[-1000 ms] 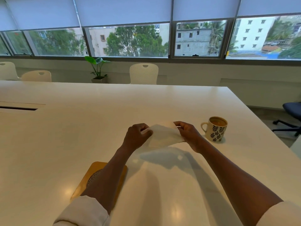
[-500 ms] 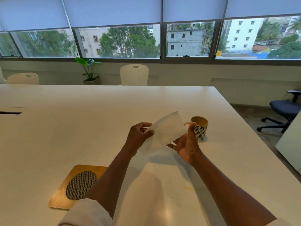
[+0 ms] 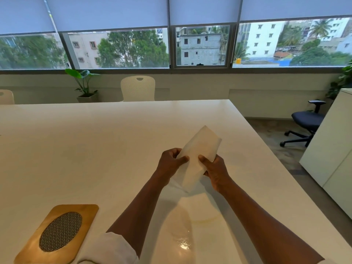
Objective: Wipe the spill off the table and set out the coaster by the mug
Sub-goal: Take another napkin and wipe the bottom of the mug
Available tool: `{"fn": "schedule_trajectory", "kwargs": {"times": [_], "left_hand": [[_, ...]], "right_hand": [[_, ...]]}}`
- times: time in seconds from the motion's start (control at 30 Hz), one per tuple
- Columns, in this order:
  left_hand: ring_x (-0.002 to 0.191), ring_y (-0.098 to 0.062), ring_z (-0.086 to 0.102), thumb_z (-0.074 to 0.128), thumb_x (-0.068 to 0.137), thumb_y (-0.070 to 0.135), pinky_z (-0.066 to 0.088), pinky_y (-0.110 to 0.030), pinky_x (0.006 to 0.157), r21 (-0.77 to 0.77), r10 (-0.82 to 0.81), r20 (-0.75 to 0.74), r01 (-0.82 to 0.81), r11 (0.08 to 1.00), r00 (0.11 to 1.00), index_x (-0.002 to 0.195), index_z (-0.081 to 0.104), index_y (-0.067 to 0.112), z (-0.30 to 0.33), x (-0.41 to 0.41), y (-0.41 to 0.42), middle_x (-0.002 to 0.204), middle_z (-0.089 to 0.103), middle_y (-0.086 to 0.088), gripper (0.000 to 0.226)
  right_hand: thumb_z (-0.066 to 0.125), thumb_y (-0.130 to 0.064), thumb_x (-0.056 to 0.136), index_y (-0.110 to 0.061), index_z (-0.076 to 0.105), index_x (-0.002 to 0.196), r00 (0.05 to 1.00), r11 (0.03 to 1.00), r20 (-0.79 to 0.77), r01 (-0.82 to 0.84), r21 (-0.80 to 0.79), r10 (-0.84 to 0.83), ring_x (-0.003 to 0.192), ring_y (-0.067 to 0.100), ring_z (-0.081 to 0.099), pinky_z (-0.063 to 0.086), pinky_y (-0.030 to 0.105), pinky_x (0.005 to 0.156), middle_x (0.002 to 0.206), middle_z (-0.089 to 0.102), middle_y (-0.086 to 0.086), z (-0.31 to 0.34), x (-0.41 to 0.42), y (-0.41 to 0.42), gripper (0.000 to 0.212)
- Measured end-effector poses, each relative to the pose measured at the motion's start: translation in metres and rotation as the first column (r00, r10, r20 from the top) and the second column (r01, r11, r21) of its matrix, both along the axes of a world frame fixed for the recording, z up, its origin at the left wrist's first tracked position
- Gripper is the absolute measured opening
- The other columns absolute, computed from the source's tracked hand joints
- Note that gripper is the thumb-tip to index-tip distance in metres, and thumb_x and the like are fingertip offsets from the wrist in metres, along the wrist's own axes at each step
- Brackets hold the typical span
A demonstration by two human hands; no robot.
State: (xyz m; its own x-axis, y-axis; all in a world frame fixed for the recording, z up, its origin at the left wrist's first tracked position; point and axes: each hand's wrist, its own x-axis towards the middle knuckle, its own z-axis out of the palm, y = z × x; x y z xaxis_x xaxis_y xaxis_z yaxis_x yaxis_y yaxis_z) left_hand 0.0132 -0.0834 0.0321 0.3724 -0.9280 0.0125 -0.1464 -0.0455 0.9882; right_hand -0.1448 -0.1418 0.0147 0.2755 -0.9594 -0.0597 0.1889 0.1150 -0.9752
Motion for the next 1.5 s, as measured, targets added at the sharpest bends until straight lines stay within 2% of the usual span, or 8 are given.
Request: {"fn": "schedule_trajectory", "kwargs": {"times": [0.3,0.4,0.57,0.7,0.9,1.07,1.2,1.5], "left_hand": [[0.086,-0.021,0.067,0.077,0.081,0.027,0.056,-0.032,0.077,0.023,-0.081,0.124,0.079,0.997,0.989,0.098,0.07,0.013,-0.009,-0.035,-0.042,0.094,0.072,-0.004,0.024],[0.087,-0.014,0.066,0.065,0.09,0.035,0.052,-0.026,0.074,-0.034,0.114,0.244,-0.109,0.993,0.963,0.1,0.068,0.017,-0.017,-0.034,-0.053,0.096,0.072,0.002,0.02],[0.095,-0.024,0.065,0.05,0.098,0.038,0.054,-0.048,0.089,-0.046,0.264,0.23,-0.26,0.964,0.937,0.106,0.06,0.02,-0.033,-0.02,-0.074,0.102,0.065,0.005,0.022],[0.085,-0.021,0.069,0.048,0.099,0.036,0.058,-0.048,0.082,0.002,0.201,0.211,-0.206,0.978,0.957,0.109,0.06,0.022,-0.038,-0.016,-0.087,0.103,0.068,0.001,0.022],[0.074,-0.015,0.071,0.046,0.1,0.041,0.058,-0.045,0.073,0.019,0.197,0.257,-0.209,0.978,0.946,0.098,0.065,0.022,-0.042,-0.013,-0.104,0.091,0.071,0.002,0.027],[0.068,-0.015,0.068,0.048,0.099,0.049,0.048,-0.027,0.053,0.014,0.139,0.115,-0.141,0.99,0.984,0.091,0.065,0.011,-0.047,-0.017,-0.114,0.088,0.072,-0.003,0.042],[0.058,-0.014,0.06,0.048,0.1,0.044,0.04,-0.023,0.046,0.0,0.092,-0.02,-0.092,0.996,0.996,0.083,0.06,0.01,-0.047,-0.018,-0.123,0.073,0.064,-0.004,0.039],[0.043,-0.014,0.039,0.043,0.103,0.032,0.031,-0.022,0.045,-0.011,0.157,-0.036,-0.158,0.987,0.987,0.057,0.045,0.014,-0.048,-0.027,-0.14,0.05,0.046,-0.002,0.049]], "right_hand": [[0.073,-0.01,0.084,-0.013,0.06,0.111,0.991,0.994,-0.095,0.09,-0.055,-0.095,0.096,0.032,0.067,0.058,0.051,0.082,0.104,0.069,0.011,-0.006,-0.038,-0.029,0.031],[0.072,-0.011,0.085,-0.014,0.061,0.109,0.983,0.989,-0.111,0.144,-0.046,-0.148,0.096,0.03,0.066,0.057,0.052,0.083,0.1,0.069,0.007,-0.01,-0.05,-0.04,0.027],[0.064,-0.011,0.088,-0.014,0.059,0.109,0.956,0.97,-0.17,0.242,-0.002,-0.239,0.094,0.031,0.064,0.055,0.056,0.085,0.098,0.066,0.011,-0.018,-0.07,-0.06,0.021],[0.06,-0.011,0.089,-0.003,0.058,0.122,0.927,0.953,-0.237,0.302,0.011,-0.291,0.094,0.032,0.061,0.054,0.052,0.088,0.103,0.065,0.014,-0.026,-0.079,-0.072,0.033],[0.057,-0.01,0.091,-0.009,0.056,0.123,0.923,0.954,-0.265,0.298,0.031,-0.28,0.093,0.029,0.06,0.052,0.048,0.086,0.105,0.064,0.012,-0.032,-0.083,-0.083,0.032],[0.057,-0.012,0.092,-0.019,0.055,0.109,0.935,0.961,-0.26,0.268,0.067,-0.243,0.094,0.03,0.063,0.053,0.053,0.088,0.097,0.066,0.008,-0.035,-0.086,-0.093,0.018],[0.056,-0.009,0.09,-0.011,0.06,0.109,0.922,0.956,-0.286,0.288,0.056,-0.261,0.094,0.035,0.064,0.054,0.054,0.087,0.094,0.067,0.009,-0.036,-0.087,-0.099,0.02],[0.049,-0.007,0.084,-0.015,0.061,0.117,0.923,0.953,-0.282,0.294,0.077,-0.262,0.095,0.033,0.064,0.054,0.055,0.089,0.1,0.069,0.011,-0.041,-0.088,-0.112,0.036]]}}
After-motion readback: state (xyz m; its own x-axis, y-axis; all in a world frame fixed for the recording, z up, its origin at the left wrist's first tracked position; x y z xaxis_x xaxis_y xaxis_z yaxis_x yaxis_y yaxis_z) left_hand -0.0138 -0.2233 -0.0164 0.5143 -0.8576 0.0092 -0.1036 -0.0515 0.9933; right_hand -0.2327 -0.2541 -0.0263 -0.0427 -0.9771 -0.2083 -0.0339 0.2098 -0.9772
